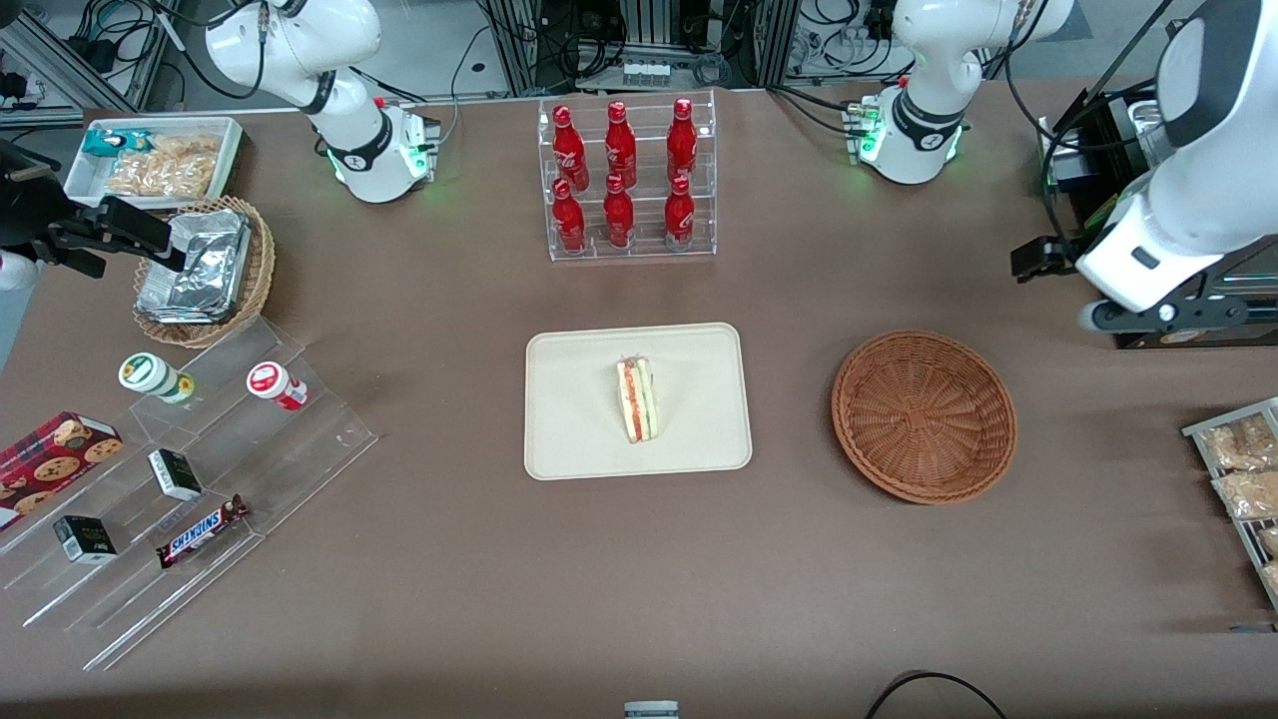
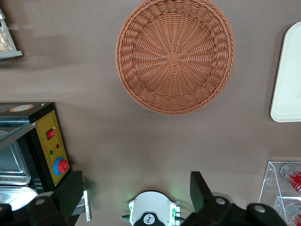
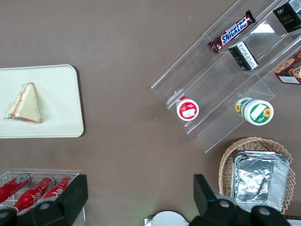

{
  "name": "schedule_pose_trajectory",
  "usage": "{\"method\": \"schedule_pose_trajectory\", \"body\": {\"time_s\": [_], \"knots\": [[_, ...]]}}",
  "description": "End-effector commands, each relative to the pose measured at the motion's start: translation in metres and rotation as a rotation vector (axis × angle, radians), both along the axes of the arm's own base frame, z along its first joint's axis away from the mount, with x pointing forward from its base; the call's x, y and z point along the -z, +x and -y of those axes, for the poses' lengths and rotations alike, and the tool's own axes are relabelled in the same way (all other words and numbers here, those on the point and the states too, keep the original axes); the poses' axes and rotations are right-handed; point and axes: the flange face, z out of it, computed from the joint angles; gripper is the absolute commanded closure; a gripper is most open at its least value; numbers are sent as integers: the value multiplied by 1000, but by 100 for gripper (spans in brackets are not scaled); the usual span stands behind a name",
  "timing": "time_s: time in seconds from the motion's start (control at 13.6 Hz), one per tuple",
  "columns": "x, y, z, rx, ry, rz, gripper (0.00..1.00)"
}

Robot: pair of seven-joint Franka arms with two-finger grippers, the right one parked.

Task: Place sandwich from basket to tray

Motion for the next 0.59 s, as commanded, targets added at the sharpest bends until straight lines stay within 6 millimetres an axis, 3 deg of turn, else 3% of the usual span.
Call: {"method": "schedule_pose_trajectory", "body": {"time_s": [0.0, 0.15, 0.29, 0.51], "knots": [[-18, -2, -9, 27, -8, 15, 0], [-22, 0, -12, 47, -4, 30, 0], [-26, 7, -33, 33, -23, 39, 0], [-26, 19, -26, 44, -30, 90, 0]]}}
